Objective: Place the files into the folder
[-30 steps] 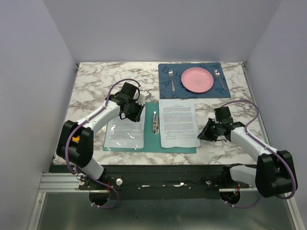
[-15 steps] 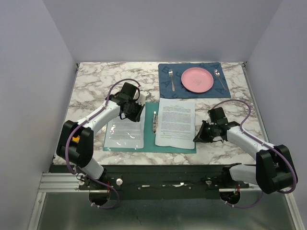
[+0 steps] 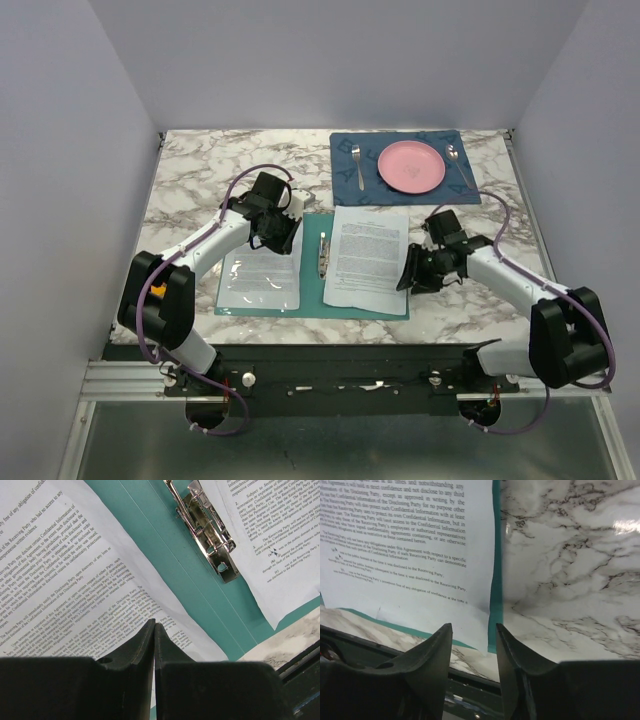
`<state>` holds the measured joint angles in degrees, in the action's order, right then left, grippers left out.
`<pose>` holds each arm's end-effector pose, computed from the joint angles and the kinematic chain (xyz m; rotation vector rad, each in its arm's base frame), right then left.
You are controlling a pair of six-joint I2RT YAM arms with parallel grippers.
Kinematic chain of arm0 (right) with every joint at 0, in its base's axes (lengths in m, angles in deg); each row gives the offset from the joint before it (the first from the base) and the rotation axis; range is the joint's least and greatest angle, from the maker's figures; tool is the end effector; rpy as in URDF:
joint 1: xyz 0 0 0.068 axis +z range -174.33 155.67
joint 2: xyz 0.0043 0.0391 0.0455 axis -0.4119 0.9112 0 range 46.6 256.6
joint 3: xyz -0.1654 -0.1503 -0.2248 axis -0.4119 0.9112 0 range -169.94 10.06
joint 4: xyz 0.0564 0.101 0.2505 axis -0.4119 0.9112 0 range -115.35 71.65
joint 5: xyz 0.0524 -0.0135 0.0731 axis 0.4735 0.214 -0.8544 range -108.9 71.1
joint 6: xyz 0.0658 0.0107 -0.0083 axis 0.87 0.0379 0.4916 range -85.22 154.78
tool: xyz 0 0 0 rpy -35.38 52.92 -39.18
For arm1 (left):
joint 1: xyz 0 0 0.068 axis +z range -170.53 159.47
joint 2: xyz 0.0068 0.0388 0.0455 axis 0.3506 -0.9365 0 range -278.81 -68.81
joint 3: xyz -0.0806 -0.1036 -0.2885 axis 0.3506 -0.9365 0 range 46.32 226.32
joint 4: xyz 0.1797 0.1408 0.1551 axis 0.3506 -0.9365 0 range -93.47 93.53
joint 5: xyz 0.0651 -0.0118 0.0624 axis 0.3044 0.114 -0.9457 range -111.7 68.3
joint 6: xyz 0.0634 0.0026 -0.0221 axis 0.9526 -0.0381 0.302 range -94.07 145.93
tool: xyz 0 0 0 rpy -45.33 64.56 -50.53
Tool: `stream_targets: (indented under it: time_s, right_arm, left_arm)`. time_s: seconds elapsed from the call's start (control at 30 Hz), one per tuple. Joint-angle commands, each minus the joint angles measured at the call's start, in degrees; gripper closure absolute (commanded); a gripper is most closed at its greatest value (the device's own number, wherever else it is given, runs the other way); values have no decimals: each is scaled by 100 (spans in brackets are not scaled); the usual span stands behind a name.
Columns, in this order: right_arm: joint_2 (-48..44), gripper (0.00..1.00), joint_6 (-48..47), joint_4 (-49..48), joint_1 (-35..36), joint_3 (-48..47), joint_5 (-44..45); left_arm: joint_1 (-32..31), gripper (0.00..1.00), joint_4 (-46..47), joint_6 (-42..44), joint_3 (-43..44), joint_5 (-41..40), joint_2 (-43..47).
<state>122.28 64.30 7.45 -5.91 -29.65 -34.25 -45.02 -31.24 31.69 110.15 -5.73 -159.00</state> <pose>0.2185 0.0876 0.1918 0.2047 2.8508 0.5694 0.3049 -0.1549 0.2511 0.7839 2.5332 -0.4776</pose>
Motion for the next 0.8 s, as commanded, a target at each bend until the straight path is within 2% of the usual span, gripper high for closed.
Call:
stream_targets:
  time_s: [0.0, 0.03, 0.07, 0.23, 0.5, 0.77]
  right_arm:
    - [175, 44, -51, 551, 13, -774, 471]
    - [227, 38, -51, 709, 4, -1115, 777]
    - [341, 37, 10, 771, 13, -1258, 954]
    - [877, 34, 274, 256, -232, -1865, 1780]
    - [2319, 32, 151, -221, -453, -3024, 2063]
    - [2995, 32, 107, -573, -462, -3289, 1975]
  left_arm:
    - [-12, 85, 31, 39, -20, -102, 125]
    - [-12, 85, 22, 48, -20, -103, 142]
    - [-12, 85, 5, 57, -20, -111, 151]
    - [-12, 85, -4, 101, -11, -155, 195]
    - [-12, 85, -13, 136, -73, -173, 239]
    - [-12, 85, 13, 180, -99, -208, 248]
